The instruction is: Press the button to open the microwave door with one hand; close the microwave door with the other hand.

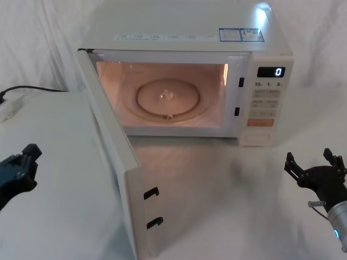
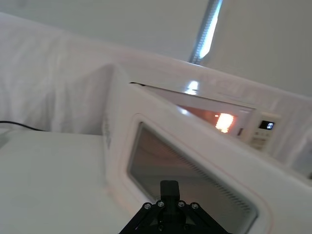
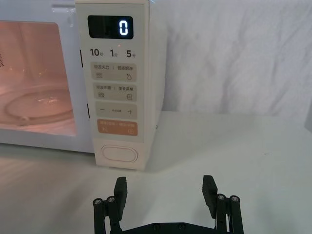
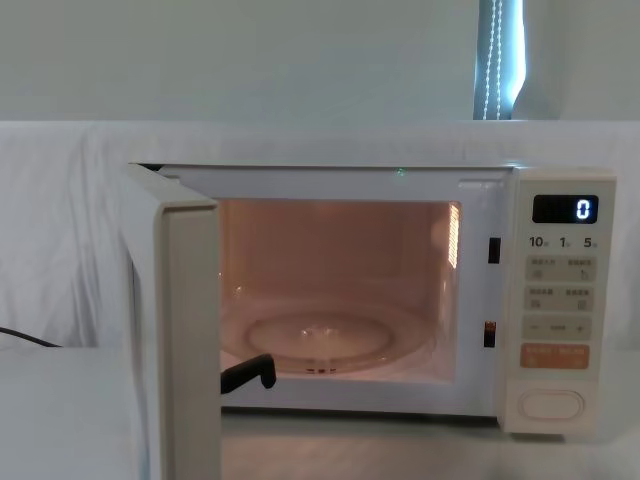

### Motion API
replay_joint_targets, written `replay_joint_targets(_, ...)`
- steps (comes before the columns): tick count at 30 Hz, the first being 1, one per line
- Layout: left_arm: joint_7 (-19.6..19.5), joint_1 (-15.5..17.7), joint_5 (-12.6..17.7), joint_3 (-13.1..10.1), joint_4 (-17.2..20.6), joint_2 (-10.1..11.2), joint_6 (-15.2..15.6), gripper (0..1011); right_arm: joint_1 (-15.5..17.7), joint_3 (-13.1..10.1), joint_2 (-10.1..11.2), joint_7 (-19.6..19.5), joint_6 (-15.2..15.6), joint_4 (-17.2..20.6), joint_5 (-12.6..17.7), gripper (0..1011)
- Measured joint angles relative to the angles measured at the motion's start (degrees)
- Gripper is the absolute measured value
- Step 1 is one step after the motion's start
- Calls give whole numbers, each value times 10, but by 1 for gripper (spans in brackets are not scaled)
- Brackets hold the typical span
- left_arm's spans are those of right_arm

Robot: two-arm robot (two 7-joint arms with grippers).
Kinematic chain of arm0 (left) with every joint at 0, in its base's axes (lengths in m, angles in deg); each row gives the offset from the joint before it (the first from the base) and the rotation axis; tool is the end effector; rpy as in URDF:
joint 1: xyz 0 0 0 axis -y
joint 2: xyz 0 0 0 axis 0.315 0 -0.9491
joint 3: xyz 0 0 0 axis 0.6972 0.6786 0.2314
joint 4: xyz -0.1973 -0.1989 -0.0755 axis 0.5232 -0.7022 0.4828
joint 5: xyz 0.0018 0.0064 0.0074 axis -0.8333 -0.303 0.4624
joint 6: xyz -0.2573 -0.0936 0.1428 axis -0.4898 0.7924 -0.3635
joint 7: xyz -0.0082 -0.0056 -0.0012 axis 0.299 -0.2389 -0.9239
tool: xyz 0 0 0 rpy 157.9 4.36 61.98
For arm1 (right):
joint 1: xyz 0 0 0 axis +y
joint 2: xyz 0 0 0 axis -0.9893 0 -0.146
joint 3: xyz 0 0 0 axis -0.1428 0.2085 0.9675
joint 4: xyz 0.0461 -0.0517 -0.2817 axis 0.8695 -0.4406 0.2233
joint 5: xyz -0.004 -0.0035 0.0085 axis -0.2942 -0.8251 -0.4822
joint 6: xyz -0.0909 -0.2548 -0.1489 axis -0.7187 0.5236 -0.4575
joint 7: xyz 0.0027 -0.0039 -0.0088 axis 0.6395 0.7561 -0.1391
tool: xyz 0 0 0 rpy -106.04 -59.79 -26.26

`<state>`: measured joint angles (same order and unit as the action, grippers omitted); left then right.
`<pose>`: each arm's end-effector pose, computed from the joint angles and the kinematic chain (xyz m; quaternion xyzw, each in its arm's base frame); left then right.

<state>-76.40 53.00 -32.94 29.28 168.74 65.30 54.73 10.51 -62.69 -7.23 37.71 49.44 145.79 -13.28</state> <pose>0.2345 0.1057 -0.1857 -0.0897 0.0992 0.5500 0.8244 0.3181 -0.0208 -0.2979 -0.0147 -0.0015 -0.6744 0.7382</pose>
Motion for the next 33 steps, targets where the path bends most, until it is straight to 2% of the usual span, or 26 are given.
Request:
replay_joint_targets(3, -8, 13, -23, 1, 3, 18, 24, 0, 0, 0, 0, 0, 0, 0, 0, 1002)
replay_joint_targets(7, -11, 28, -37, -8, 0, 29, 40, 0, 0, 0, 0, 0, 0, 0, 0, 1002)
replay_joint_targets(12, -10, 56, -46, -36, -15, 41, 54, 0, 0, 0, 0, 0, 0, 0, 0, 1002)
replay_joint_targets(14, -8, 65, -46, -47, -20, 43, 54, 0, 0, 0, 0, 0, 0, 0, 0, 1002)
replay_joint_targets(21, 10, 115, -25, -110, -48, 44, 45, 0, 0, 0, 0, 0, 0, 0, 0, 1002)
replay_joint_targets(26, 21, 143, -15, -141, -61, 39, 34, 0, 0, 0, 0, 0, 0, 0, 0, 1002)
replay_joint_targets(33, 31, 171, -8, -171, -77, 35, 24, 0, 0, 0, 0, 0, 0, 0, 0, 1002)
